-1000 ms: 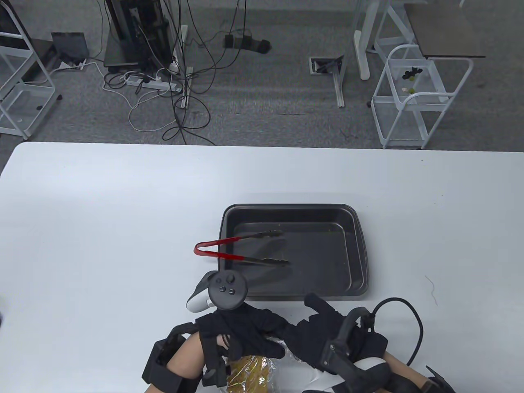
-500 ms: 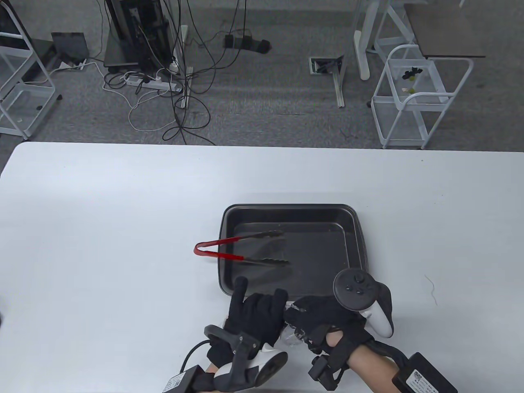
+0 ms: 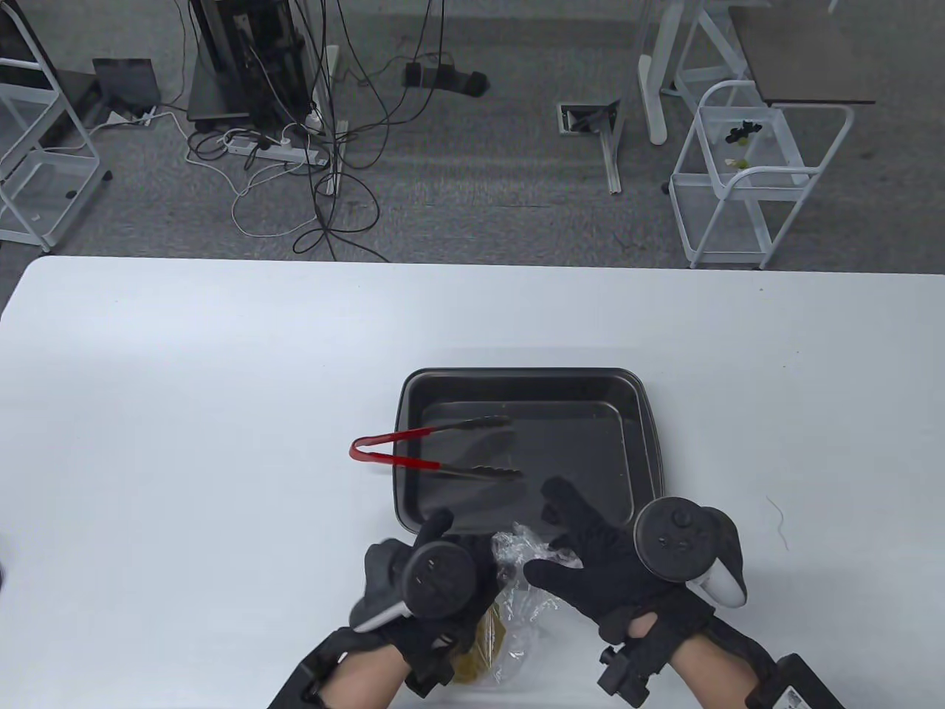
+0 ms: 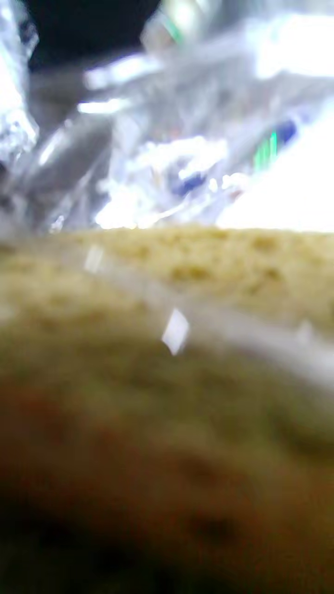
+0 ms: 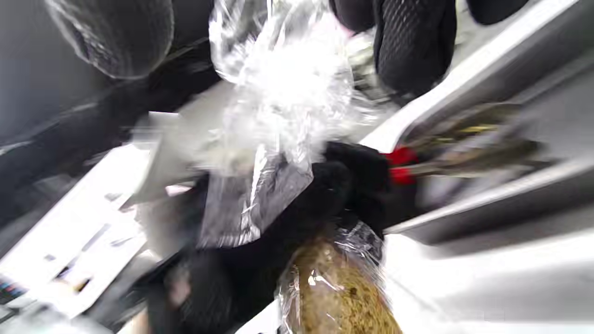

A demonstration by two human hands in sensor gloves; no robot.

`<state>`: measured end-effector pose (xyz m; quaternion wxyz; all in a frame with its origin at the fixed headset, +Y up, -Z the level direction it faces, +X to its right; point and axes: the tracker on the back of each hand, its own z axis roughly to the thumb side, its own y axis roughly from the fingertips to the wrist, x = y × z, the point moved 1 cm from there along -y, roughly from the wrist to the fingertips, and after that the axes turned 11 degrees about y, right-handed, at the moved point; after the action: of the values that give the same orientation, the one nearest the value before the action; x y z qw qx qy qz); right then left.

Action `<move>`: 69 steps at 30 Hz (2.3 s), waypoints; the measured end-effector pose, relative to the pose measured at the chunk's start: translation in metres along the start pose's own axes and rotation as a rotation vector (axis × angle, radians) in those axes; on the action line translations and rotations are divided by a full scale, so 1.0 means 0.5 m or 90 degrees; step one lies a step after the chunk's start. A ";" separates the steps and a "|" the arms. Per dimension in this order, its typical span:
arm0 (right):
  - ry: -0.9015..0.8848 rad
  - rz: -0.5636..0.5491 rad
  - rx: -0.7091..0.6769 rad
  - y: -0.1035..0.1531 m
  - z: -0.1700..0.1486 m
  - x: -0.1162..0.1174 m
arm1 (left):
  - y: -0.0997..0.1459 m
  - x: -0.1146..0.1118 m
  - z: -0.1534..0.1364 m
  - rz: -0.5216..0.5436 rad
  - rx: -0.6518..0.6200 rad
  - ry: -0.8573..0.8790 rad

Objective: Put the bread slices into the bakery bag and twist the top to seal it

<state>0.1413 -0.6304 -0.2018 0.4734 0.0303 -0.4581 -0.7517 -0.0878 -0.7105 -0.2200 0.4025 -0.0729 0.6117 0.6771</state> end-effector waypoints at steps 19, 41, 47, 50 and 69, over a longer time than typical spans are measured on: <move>0.982 -0.167 -0.532 0.001 0.137 0.148 | -0.059 -0.053 -0.050 -0.399 0.004 0.332; 0.319 0.079 0.189 -0.071 0.026 0.077 | 0.073 -0.136 0.110 0.285 -0.064 -0.632; 0.009 0.206 0.339 -0.062 -0.063 0.081 | 0.085 -0.174 0.115 0.367 -0.119 -0.741; -0.064 0.231 0.354 -0.053 -0.087 0.087 | 0.081 -0.165 0.111 0.332 -0.123 -0.679; 0.062 0.106 0.002 -0.014 -0.005 0.005 | -0.005 0.028 -0.112 -0.100 -0.087 0.390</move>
<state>0.1360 -0.6330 -0.2072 0.5558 0.0296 -0.4367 -0.7067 -0.1176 -0.7539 -0.2435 0.2445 -0.3472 0.6501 0.6301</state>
